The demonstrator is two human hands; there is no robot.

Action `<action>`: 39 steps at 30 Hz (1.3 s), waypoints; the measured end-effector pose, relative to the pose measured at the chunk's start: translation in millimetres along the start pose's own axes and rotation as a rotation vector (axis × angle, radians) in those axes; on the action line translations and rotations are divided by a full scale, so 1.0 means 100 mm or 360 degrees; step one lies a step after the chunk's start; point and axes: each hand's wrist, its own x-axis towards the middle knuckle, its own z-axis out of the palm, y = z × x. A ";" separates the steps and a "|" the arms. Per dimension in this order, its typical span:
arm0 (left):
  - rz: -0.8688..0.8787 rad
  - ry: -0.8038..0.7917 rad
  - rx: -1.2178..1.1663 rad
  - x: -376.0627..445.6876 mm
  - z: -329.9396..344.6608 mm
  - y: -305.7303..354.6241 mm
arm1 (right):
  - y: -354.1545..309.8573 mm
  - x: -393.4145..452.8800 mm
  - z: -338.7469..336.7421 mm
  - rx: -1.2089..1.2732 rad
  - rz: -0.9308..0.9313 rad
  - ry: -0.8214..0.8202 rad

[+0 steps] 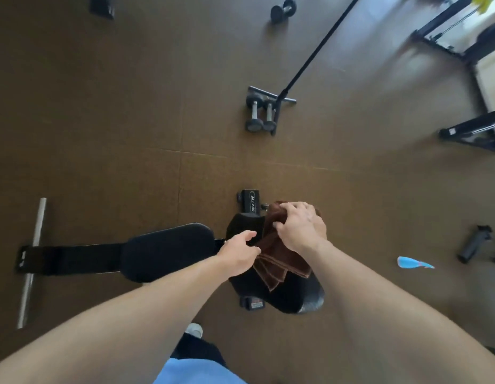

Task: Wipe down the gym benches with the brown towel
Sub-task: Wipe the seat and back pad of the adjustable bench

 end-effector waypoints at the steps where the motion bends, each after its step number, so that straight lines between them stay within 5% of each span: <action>1: -0.0025 -0.0074 -0.0014 0.06 0.00 -0.02 | -0.05 0.11 -0.02 -0.0096 -0.0036 -0.0047; 6: -0.0060 -0.0238 0.0036 0.32 0.08 -0.22 | -0.35 0.60 0.01 -0.0648 -0.0323 -0.0465; 9: -0.0163 -0.0075 0.0042 0.45 0.05 -0.46 | -0.52 0.82 0.18 -0.0960 -0.0483 -0.0557; 18: -0.0324 0.0250 0.0002 1.09 -0.48 -1.17 | -0.93 1.43 1.43 -0.1189 -0.0573 -0.0508; 22: -0.0357 0.0342 -0.0047 1.32 -0.53 -1.37 | -1.01 1.50 1.77 -0.1586 -0.0891 -0.0451; 32: -0.0493 0.0549 -0.0277 0.86 -0.05 -1.60 | -0.75 0.35 2.39 -0.2076 -0.1472 -0.1041; 39: -0.0487 0.0609 -0.0224 0.61 0.16 -2.01 | -1.03 1.31 1.83 -0.1954 -0.0949 -0.0463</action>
